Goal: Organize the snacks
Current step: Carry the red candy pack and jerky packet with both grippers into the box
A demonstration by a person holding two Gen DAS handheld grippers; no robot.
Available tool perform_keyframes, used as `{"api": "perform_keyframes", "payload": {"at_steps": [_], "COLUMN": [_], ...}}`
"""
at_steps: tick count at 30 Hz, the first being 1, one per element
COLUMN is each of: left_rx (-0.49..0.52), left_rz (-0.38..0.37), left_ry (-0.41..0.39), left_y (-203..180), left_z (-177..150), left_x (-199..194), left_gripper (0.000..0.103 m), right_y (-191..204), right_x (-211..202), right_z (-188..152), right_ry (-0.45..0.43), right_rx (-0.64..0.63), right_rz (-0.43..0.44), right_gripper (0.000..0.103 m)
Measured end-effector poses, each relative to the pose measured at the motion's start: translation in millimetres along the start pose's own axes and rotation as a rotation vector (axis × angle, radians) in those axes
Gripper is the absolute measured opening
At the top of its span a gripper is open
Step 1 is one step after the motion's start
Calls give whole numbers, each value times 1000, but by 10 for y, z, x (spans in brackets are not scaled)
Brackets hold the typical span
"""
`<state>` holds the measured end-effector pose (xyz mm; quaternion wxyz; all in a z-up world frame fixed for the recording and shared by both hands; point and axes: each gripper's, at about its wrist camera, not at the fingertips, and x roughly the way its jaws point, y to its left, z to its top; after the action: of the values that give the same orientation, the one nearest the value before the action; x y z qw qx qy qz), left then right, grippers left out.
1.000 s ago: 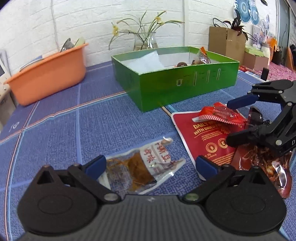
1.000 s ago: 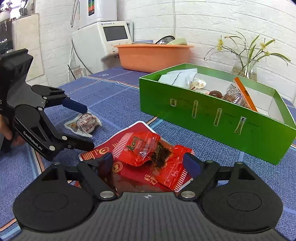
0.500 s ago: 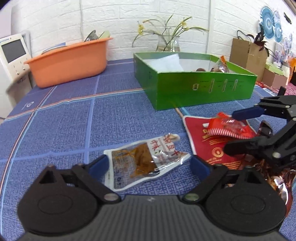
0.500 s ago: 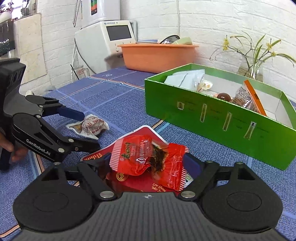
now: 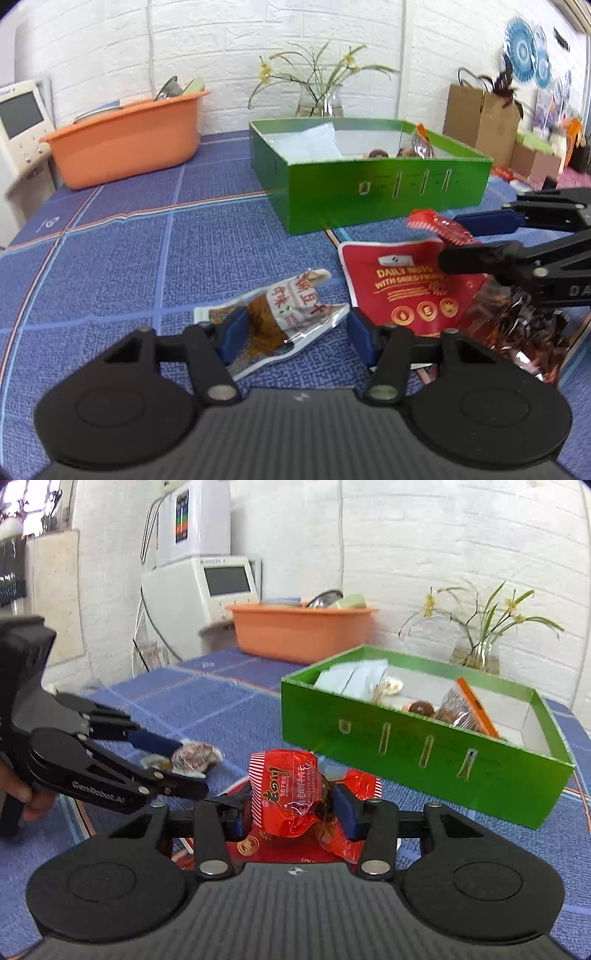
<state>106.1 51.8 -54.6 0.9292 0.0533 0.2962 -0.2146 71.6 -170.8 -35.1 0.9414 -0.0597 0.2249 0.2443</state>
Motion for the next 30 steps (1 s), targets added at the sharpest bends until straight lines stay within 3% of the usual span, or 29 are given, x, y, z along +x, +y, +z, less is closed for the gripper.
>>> {"api": "perform_keyframes", "payload": {"at_steps": [8, 18, 30], "left_rx": [-66, -118, -67], "left_rz": [-27, 17, 14], "left_ry": [-43, -107, -212], "left_y": [15, -87, -367], "left_z": [32, 218, 555], "left_x": [-198, -205, -302], "left_gripper": [57, 57, 57], "right_y": [-5, -118, -172], "right_x": [-241, -263, -511], "right_z": [55, -31, 8], "right_ry": [-115, -129, -234], "right_rx": [35, 138, 143], "right_rz": [6, 13, -18], "right_gripper": [78, 78, 78]}}
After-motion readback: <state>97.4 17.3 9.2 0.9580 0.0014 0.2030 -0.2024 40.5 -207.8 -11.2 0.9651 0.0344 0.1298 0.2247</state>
